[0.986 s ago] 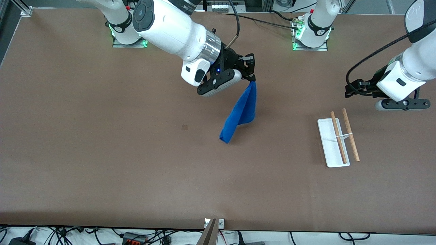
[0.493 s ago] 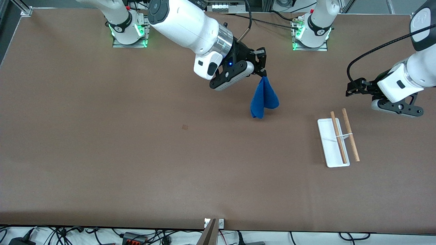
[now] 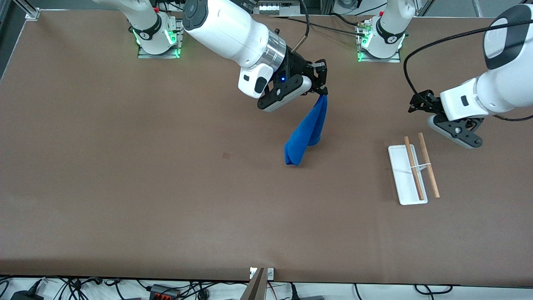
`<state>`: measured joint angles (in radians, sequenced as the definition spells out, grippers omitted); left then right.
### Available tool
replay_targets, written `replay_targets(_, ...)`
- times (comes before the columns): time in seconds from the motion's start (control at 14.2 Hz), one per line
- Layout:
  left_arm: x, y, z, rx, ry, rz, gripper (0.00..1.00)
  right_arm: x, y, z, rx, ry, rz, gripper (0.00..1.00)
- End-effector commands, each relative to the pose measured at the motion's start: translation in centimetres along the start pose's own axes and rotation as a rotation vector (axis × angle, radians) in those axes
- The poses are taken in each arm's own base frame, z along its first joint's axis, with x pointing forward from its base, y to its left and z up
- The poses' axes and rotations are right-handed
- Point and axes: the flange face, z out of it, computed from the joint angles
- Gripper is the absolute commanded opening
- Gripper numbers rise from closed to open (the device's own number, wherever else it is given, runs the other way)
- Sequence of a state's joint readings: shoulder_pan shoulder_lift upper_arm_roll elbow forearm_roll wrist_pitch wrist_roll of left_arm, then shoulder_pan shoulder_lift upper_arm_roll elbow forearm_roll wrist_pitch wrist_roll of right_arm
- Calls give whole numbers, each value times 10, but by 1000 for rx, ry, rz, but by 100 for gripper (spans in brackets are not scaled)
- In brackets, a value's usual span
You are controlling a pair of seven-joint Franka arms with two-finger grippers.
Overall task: Pass towel and hang on rack
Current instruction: 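Hold the towel up with the right gripper while the left gripper reaches it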
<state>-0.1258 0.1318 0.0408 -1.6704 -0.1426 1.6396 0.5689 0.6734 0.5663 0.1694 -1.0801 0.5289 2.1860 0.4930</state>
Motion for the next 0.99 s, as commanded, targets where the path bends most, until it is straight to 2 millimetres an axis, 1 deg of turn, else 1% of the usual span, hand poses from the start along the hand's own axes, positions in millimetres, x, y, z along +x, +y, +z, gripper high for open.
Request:
replay_targets(0.0,25,4,17,-35,99,251,100,-1,-4,0,11,7,6,0)
replay_targets(0.14,38,4,43,-84,166,409,100,-2,-5,0,11,7,4,0)
replay_targets(0.21,41,2,61,-143,197,462,100,-2,-5,0,11,6,3,0)
replay_targets(0.28,43,-1,79,-198,235,499,100,-2,-5,0,11,7,4,0)
replay_targets(0.35,41,-8,104,-226,264,543,100,-2,-5,0,11,7,4,0)
replay_targets(0.42,37,-10,125,-235,305,574,100,-2,-5,-1,11,8,4,0)
replay_targets(0.56,32,-12,145,-267,360,581,100,-1,-4,-1,11,10,4,0)
replay_targets(0.7,27,-8,166,-316,467,612,100,-2,-5,-1,11,8,3,0)
replay_targets(0.77,27,-7,173,-320,500,637,100,-2,-4,0,9,8,3,0)
replay_targets(0.92,28,1,184,-346,540,662,100,-1,-2,2,-2,9,0,0)
